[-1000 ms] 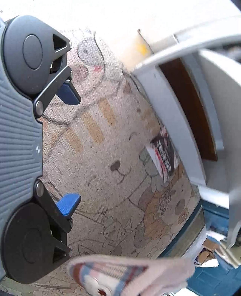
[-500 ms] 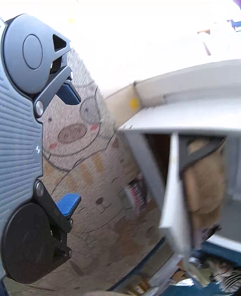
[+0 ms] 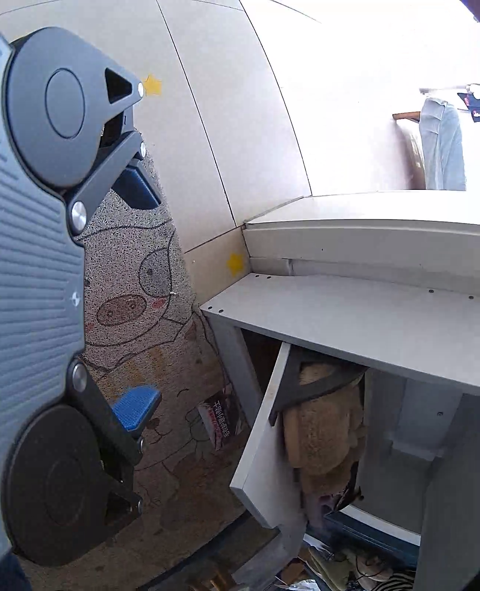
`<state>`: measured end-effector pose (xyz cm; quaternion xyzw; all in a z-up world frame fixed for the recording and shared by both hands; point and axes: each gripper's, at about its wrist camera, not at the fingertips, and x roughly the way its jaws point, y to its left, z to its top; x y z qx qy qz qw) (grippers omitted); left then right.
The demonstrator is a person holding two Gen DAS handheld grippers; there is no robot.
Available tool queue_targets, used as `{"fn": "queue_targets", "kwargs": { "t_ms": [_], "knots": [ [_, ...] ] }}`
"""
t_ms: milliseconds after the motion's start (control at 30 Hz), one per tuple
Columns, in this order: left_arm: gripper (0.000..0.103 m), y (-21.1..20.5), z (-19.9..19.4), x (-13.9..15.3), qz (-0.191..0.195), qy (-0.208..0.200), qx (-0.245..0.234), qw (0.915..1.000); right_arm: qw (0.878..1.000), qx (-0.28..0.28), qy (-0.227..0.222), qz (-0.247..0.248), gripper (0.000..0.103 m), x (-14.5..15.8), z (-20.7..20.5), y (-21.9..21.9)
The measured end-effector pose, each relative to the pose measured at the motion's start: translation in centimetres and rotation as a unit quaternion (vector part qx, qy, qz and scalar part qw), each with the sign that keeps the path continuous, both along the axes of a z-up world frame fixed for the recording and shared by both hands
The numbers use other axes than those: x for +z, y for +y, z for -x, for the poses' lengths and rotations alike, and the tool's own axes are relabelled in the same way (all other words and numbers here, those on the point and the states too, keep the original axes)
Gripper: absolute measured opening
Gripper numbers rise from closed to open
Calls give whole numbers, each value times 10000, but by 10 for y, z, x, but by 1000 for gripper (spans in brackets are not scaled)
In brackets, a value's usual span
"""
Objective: Organize scattered shoes
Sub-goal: 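Carry the pink striped slippers toward the white shoe cabinet with the right tool, then insert the held slippers onto the shelf beside the bow slippers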
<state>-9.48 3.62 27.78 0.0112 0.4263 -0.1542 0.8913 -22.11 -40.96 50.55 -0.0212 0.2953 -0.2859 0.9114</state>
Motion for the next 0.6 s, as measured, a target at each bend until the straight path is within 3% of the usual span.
{"fn": "queue_targets", "kwargs": {
  "t_ms": [167,367,600],
  "knots": [
    [102,-3,1,8,64,-67,-64,9999,9986,359,105,384,25,48,-39,1],
    [102,-6,-4,12,200,-32,-15,9998,9939,802,539,526,25,106,-128,-1],
    [102,0,-18,4,110,114,174,9997,9841,953,1326,701,26,114,-234,-12]
  ]
}}
